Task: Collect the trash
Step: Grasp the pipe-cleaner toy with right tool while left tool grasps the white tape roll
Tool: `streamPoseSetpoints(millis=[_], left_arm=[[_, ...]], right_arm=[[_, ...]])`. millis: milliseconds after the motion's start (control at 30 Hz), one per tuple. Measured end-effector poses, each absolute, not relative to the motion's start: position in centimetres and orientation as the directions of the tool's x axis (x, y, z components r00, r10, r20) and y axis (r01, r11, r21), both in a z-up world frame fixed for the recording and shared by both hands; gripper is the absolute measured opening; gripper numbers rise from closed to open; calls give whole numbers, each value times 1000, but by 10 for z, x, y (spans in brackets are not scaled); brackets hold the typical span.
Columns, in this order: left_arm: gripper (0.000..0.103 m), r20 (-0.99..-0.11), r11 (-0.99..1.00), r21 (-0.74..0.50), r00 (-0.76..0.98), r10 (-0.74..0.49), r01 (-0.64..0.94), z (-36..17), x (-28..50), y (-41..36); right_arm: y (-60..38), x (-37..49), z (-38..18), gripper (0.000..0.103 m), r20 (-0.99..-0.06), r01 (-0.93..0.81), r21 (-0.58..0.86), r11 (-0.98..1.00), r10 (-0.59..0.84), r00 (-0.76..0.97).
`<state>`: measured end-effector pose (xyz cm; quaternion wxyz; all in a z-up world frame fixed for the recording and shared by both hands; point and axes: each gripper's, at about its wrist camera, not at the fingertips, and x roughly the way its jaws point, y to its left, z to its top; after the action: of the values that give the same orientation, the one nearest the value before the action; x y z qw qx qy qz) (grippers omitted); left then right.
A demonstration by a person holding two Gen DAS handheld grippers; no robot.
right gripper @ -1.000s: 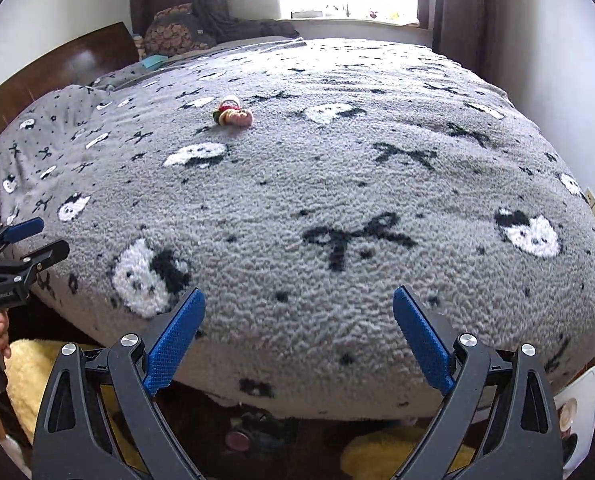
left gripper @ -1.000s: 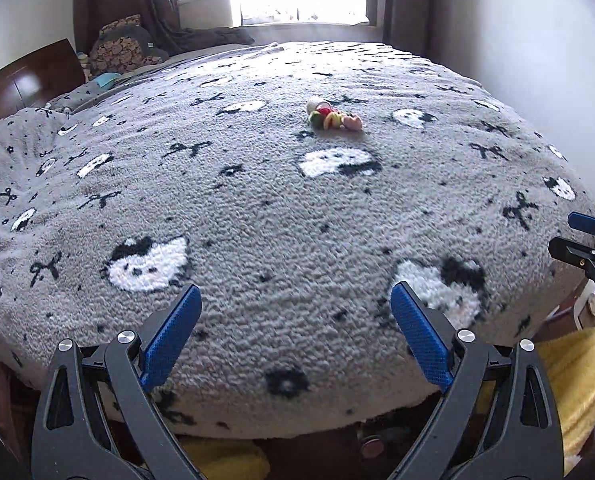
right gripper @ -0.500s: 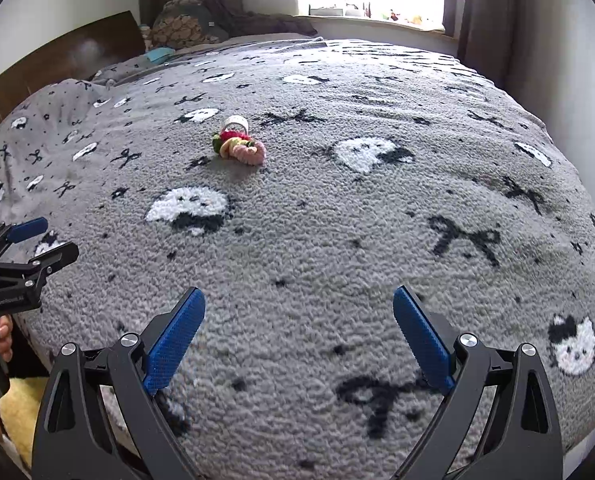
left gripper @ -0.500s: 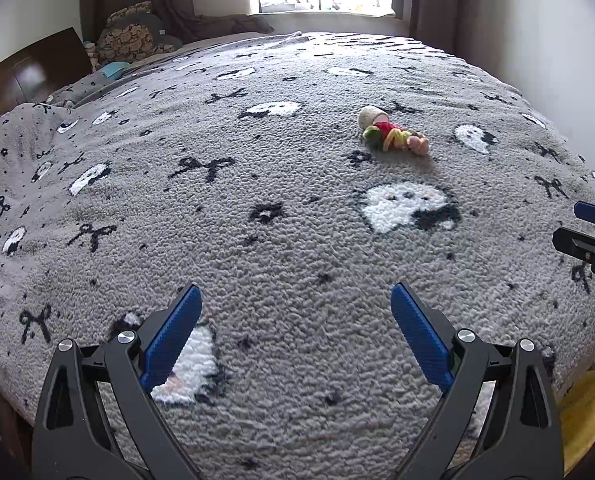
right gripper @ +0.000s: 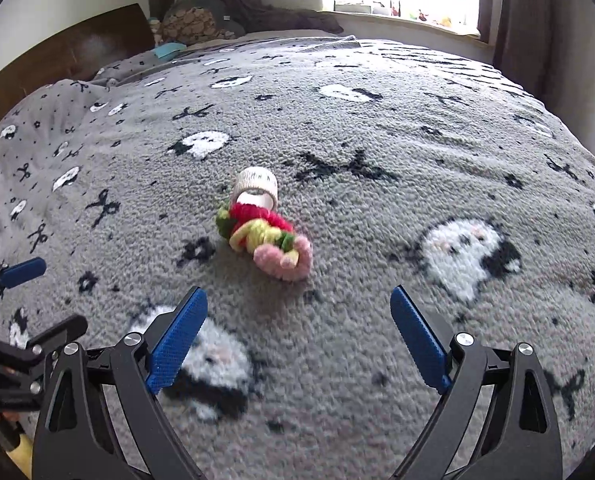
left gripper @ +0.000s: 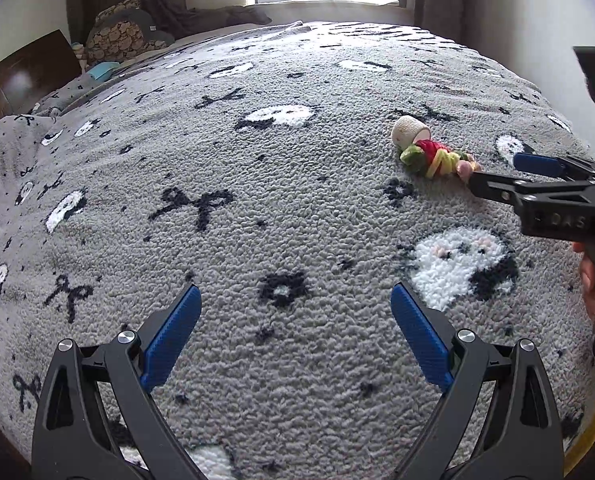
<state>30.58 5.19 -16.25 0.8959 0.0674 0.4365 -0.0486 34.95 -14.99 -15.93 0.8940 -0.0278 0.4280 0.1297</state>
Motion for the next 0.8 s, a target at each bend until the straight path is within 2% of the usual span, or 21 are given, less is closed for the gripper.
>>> streamPoseSetpoints(millis=[67,133,200,267,300,367,800], left_arm=[[90,-791,985,76,610,-33,152,-164,311,50],[90,-793,984,76,608,-37,159,-166,315,47],[90,-794,983,79,607,-39,166,-166,319,44],[90,-795,982,81,606,-39,169,-167,324,40],[90,-795,982,81,606,-39,170,-168,327,38],[90,-794,982,83,607,-39,172,-168,333,32],[90,-767,969,54,631,-115,242,-163,395,-31]], right_arm=[[-142,365,-165,90,-781,-261,48,964,199,592],[-136,380,-173,80,-796,-273,71,959,219,565],[-132,388,-177,75,-802,-289,71,955,227,553],[-129,390,-178,56,-800,-325,71,943,248,546],[-129,391,-178,40,-800,-332,72,941,254,544],[-133,387,-175,33,-801,-349,62,935,255,542],[-212,359,-145,31,-771,-289,-4,957,181,611]])
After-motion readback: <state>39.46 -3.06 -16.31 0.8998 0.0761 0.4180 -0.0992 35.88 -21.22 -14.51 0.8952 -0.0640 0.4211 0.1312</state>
